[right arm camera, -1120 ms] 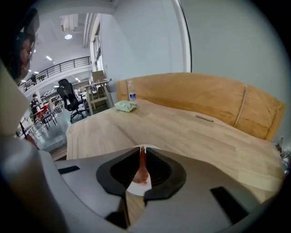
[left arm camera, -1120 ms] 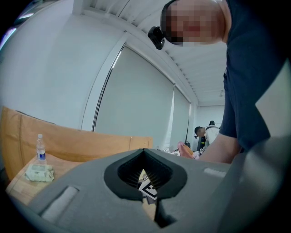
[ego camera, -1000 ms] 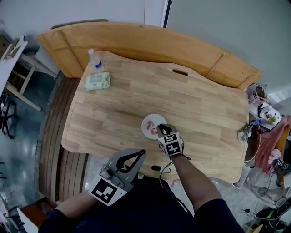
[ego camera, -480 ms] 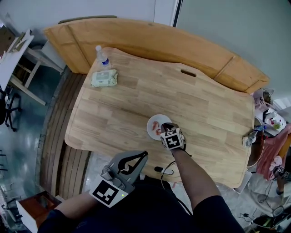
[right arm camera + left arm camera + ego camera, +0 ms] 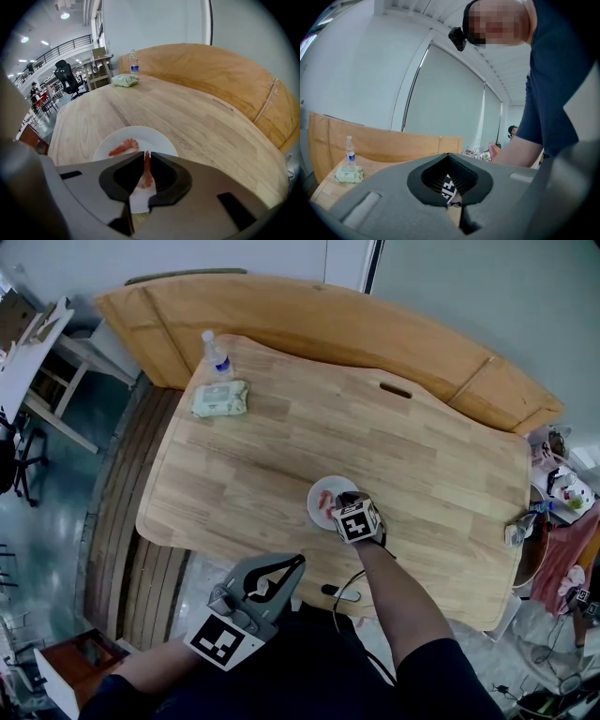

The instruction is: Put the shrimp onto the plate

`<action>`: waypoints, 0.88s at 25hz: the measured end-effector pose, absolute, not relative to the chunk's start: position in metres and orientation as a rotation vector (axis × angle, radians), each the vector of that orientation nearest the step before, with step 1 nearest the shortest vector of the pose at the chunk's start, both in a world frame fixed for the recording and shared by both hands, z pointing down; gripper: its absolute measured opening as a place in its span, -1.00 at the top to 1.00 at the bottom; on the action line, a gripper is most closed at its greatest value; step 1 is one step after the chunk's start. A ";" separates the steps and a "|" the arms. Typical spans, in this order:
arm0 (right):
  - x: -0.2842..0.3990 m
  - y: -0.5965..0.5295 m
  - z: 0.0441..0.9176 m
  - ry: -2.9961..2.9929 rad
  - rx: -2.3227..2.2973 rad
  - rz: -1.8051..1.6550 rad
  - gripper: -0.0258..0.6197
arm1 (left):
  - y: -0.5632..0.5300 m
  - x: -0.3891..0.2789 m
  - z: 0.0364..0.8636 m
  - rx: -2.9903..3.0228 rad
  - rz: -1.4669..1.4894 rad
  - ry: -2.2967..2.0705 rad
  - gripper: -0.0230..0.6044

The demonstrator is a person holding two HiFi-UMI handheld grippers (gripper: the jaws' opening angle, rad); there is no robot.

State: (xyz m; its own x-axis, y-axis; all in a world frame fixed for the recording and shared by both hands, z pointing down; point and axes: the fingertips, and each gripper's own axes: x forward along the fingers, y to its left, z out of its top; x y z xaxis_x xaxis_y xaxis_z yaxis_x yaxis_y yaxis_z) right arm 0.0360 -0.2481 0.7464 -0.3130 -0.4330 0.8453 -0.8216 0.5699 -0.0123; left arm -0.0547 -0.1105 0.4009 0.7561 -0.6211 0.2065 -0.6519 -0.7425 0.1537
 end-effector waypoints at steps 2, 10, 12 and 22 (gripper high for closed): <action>0.036 -0.249 0.749 -1.939 1.007 0.569 0.76 | -0.111 -0.055 0.401 2.735 0.212 -1.006 0.91; 0.036 -0.251 0.754 -1.928 1.007 0.562 0.76 | -0.112 -0.054 0.403 2.739 0.222 -1.005 0.91; 0.035 -0.251 0.756 -1.929 1.007 0.560 0.76 | -0.112 -0.054 0.404 2.740 0.224 -1.003 0.91; 0.036 -0.254 0.756 -1.944 1.040 0.585 0.68 | -0.110 -0.054 0.405 2.736 0.227 -1.006 0.91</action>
